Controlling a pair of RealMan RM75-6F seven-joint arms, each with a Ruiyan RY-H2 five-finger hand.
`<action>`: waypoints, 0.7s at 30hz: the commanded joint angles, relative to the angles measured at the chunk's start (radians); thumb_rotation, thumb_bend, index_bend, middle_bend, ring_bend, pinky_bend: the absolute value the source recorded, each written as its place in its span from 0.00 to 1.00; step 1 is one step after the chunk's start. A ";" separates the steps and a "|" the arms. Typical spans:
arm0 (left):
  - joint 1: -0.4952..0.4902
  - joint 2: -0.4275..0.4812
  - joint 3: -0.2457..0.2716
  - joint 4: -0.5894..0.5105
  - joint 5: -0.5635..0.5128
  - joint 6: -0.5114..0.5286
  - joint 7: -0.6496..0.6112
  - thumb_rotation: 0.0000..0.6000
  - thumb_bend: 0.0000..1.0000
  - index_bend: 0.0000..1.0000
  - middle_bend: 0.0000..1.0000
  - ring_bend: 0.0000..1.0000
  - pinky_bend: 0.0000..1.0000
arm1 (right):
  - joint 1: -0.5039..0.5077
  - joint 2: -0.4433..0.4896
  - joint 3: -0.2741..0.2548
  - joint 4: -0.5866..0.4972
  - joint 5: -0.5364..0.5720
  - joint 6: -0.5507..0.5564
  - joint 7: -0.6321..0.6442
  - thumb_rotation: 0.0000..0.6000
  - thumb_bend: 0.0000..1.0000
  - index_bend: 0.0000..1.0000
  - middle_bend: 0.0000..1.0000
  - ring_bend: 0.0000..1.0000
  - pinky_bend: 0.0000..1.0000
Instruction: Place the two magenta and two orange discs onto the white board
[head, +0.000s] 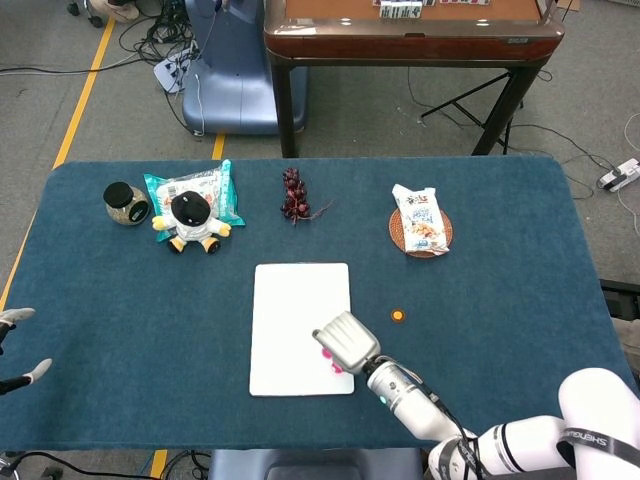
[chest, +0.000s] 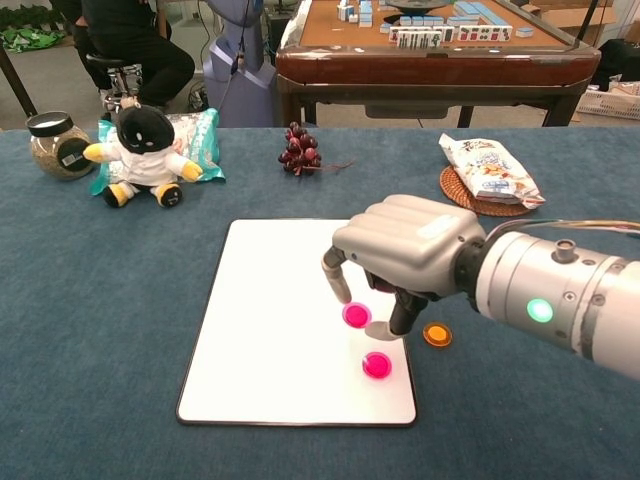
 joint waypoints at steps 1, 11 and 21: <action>0.000 0.000 0.000 0.001 0.000 0.000 0.001 1.00 0.05 0.33 0.30 0.34 0.52 | 0.006 -0.018 0.002 0.007 0.007 -0.007 -0.010 1.00 0.29 0.53 1.00 1.00 1.00; 0.005 0.005 -0.006 0.002 -0.007 0.007 -0.010 1.00 0.05 0.33 0.30 0.34 0.52 | 0.031 -0.086 0.007 0.037 0.036 -0.031 -0.048 1.00 0.27 0.53 1.00 1.00 1.00; 0.008 0.010 -0.008 0.001 -0.010 0.007 -0.021 1.00 0.05 0.33 0.30 0.34 0.52 | 0.044 -0.130 0.014 0.084 0.049 -0.050 -0.040 1.00 0.07 0.42 1.00 1.00 1.00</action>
